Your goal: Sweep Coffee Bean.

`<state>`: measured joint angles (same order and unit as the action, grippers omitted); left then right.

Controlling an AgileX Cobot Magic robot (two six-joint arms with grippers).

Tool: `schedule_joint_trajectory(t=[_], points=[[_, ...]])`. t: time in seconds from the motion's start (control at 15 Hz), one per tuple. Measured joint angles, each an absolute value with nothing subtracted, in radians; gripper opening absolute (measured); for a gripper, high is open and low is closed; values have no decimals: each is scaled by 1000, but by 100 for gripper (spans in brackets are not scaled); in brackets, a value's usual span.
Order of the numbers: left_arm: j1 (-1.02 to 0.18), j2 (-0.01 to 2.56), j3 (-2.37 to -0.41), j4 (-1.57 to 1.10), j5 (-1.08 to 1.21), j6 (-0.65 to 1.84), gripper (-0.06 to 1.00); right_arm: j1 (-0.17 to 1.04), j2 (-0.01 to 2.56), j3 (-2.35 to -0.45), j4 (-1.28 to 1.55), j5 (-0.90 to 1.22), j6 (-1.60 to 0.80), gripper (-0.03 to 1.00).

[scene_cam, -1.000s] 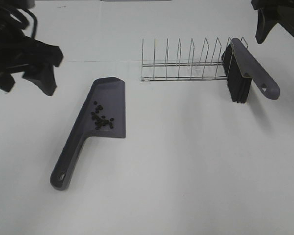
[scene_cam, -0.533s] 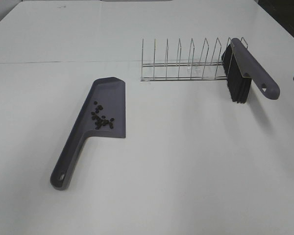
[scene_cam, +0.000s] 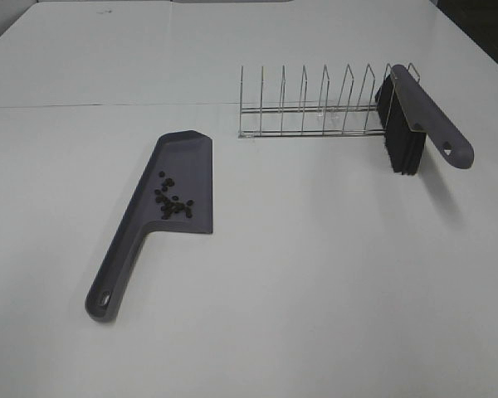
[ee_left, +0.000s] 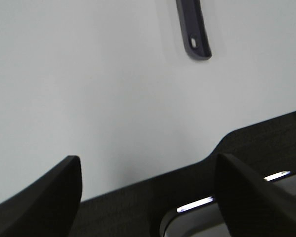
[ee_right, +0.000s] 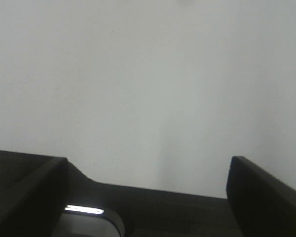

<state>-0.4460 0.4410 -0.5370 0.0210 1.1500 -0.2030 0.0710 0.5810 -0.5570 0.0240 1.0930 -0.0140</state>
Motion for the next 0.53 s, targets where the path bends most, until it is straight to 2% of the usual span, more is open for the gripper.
schedule_joint_trajectory(t=[0.27, 0.53], points=[[-446, 252, -532, -59, 1099, 17, 68, 71, 249, -507, 40, 1069, -44, 73], [-446, 211, -501, -146, 1069, 143, 68, 71, 61, -507, 103, 1067, -139, 73]])
